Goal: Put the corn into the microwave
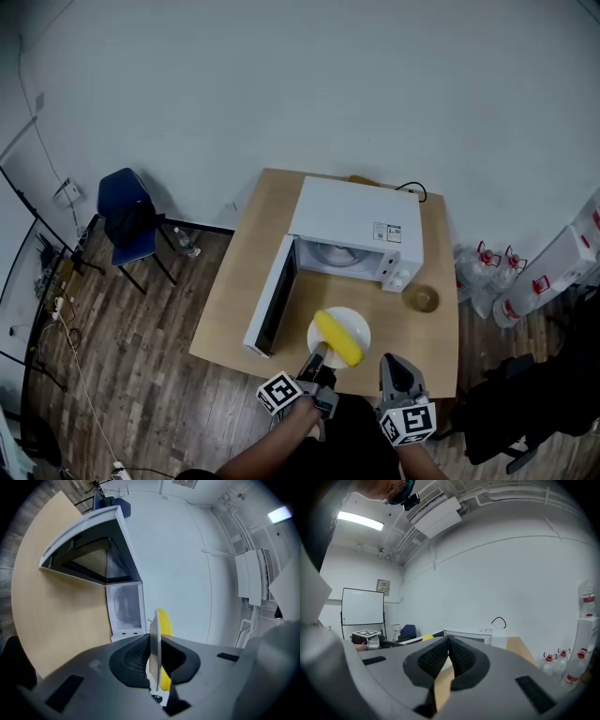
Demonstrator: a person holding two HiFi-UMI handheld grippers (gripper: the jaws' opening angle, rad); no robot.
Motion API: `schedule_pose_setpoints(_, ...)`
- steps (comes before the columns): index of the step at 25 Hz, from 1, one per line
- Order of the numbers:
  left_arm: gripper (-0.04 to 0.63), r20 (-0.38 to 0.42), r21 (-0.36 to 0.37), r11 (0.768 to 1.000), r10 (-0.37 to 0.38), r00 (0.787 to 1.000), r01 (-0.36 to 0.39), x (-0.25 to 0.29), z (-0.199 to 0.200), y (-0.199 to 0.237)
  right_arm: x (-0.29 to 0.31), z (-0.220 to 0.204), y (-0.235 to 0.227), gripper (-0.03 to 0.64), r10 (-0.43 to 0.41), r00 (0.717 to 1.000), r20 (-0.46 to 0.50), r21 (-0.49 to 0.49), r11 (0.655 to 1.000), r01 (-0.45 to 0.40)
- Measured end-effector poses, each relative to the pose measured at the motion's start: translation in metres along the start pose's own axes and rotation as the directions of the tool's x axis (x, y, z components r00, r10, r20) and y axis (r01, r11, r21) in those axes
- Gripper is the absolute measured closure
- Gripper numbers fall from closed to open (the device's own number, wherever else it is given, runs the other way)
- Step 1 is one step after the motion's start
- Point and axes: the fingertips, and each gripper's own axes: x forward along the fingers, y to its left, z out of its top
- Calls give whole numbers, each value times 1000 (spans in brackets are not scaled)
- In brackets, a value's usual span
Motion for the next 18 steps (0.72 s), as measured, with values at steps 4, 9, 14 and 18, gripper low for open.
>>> schedule_pose_setpoints(4, 566, 17, 12, 999, 30, 999, -30, 42, 15, 23, 44, 3, -25, 557, 22, 1000, 1, -7, 1000, -22)
schedule_pose_setpoints(9, 566, 31, 20, 1000, 22, 999, -23, 101, 33, 52, 100, 5, -60, 557, 61, 998, -8, -22, 998, -61)
schedule_pose_setpoints(14, 566, 61, 55, 998, 11, 998, -14, 157, 54, 83, 144, 9, -96, 557, 46, 999, -18, 44, 998, -45)
schedule_pose_setpoints(18, 566, 85, 28, 999, 34, 996, -37, 192, 70, 112, 164, 9, -105, 557, 73, 997, -32, 64, 995, -71)
